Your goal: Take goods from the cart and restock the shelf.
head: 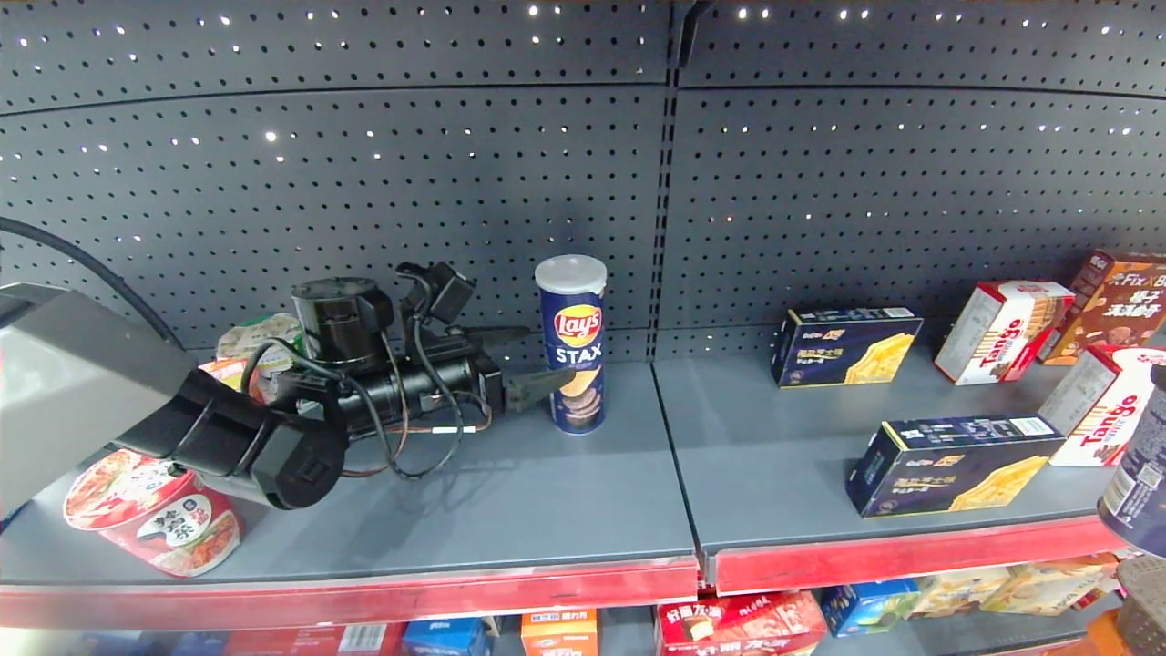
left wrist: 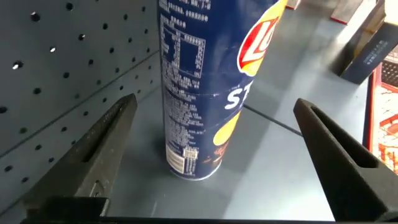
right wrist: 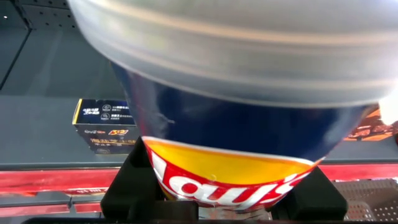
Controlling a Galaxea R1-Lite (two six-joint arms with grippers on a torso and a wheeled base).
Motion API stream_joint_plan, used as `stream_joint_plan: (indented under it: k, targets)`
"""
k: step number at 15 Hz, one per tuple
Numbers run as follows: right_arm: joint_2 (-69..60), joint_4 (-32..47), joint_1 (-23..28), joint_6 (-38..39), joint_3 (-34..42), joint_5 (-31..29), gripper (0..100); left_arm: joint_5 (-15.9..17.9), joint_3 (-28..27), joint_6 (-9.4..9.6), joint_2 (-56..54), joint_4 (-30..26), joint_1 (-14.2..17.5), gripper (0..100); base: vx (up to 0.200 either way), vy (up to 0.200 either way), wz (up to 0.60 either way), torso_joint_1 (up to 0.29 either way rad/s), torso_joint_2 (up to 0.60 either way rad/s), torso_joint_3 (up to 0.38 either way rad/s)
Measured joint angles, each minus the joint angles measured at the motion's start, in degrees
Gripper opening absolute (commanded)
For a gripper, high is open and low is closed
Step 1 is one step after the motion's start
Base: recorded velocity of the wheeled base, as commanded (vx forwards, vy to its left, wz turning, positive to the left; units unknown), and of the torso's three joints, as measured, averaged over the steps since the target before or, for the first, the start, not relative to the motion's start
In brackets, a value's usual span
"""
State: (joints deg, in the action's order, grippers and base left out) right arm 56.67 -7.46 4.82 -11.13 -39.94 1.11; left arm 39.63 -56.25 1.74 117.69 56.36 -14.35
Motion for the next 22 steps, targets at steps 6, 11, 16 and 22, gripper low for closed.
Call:
stream_joint_plan:
  k: [6,11,16,22]
  targets:
    - [0.16,0.00,0.02,0.00,0.02,0.20,0,2.90,-4.55,-1.82,2.05,-0.35,0.02,100,0.000,0.000,0.00,0.000,0.00,0.000]
    - [0.18,0.00,0.02,-0.02,0.02,0.20,0,4.97,-5.39,-2.21,3.32,-0.30,-0.23,100,0.000,0.000,0.00,0.000,0.00,0.000]
    - [0.13,0.02,0.04,-0.02,0.04,0.20,0,5.21,-8.85,-2.29,5.80,-0.39,-1.05,100,0.000,0.000,0.00,0.000,0.00,0.000]
    - [0.24,0.02,0.00,-0.09,-0.05,0.20,0,5.30,-11.34,-3.07,8.56,-0.50,-2.11,100,0.000,0.000,0.00,0.000,0.00,0.000]
